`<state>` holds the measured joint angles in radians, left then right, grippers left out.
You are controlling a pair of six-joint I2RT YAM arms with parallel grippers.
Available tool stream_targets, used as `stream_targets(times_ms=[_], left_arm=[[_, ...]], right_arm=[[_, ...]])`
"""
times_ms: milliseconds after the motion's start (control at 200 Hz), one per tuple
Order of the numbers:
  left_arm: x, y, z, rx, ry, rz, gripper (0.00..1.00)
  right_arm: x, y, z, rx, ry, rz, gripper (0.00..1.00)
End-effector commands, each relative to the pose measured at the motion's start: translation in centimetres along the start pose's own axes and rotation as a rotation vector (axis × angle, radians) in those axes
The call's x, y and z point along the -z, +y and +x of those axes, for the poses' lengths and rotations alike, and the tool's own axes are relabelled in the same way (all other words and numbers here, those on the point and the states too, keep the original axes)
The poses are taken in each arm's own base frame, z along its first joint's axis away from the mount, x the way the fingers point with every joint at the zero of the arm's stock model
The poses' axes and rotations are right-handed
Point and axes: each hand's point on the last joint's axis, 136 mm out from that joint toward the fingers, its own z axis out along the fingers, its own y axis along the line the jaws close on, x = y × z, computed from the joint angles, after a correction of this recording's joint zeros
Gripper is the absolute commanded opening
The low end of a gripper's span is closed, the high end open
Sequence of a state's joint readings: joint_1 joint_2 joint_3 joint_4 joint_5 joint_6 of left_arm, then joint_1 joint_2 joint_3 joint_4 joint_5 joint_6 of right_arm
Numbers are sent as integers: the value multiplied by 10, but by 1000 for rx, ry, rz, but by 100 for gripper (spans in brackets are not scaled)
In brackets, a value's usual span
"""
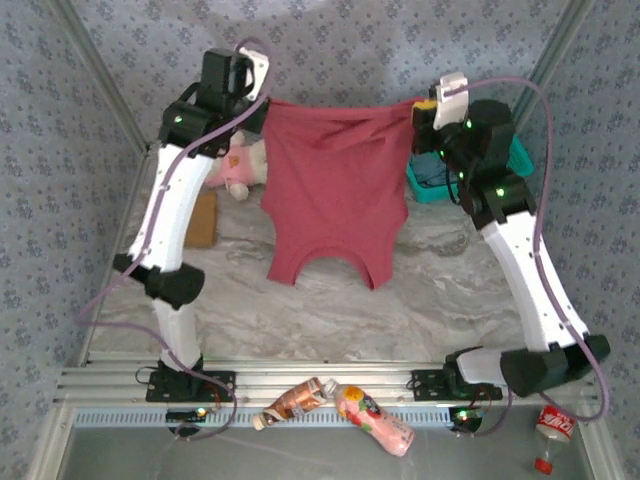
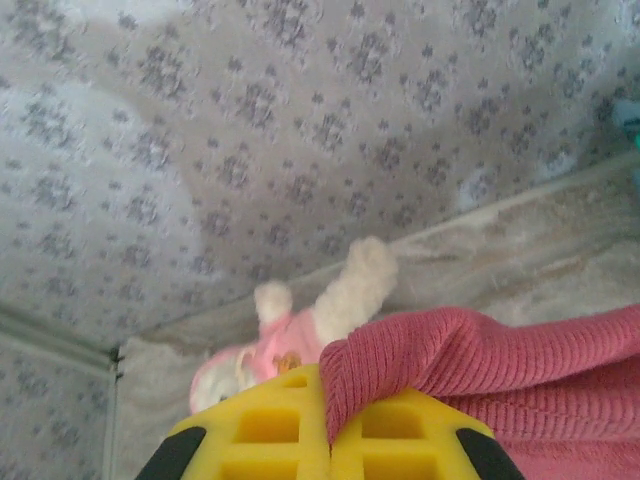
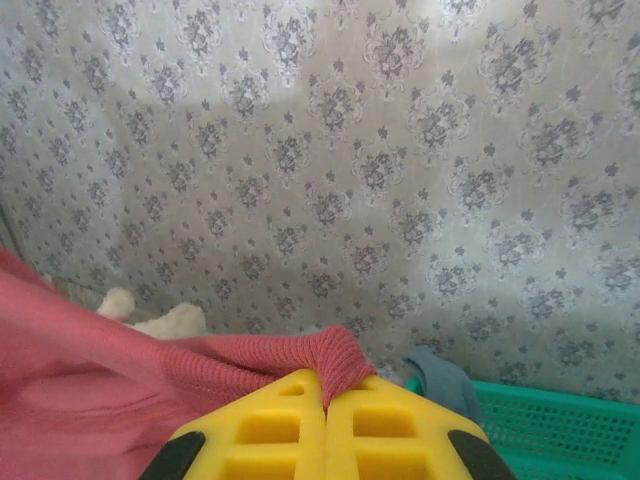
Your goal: Fold and stack the tank tops
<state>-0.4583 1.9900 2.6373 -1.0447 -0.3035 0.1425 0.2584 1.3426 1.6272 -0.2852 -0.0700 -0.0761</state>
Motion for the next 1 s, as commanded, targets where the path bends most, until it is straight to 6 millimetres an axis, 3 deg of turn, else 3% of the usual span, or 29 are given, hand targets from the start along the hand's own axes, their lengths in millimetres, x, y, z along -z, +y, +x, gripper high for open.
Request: stream_targets(times_ms=[0,185,250,300,465,595,675,800,899,999], left_arm=[[11,16,-35,12,-133,-18,0],[12,12,-57,23,-221,21,0],[13,11,-47,18,-181,31,0],[11,9,-28,19,-108,49,0],[9,-8,68,52,205,129,0],[14,-34,176,111,392,182,0],[25,-46,248,140,540,186,0],[37,-67,343,219,744,194,0],[44,-82,396,272,890,193,2],[53,-88,426,313,999,156,4]], right_arm=[[3,-4,-28,-39,-40,-62,5],[5,-10,-31,-78,-23,-67,5],[10,-7,-19,-95,17,-77,5],[14,-2,0,-124,69,-99,5],[36,16,92,-218,290,-127,5],[66,38,177,-292,490,-133,5],[86,58,249,-347,661,-146,5],[119,95,339,-400,883,-152,6],[141,118,391,-434,1002,-123,6],[157,139,417,-445,1069,-111,7]])
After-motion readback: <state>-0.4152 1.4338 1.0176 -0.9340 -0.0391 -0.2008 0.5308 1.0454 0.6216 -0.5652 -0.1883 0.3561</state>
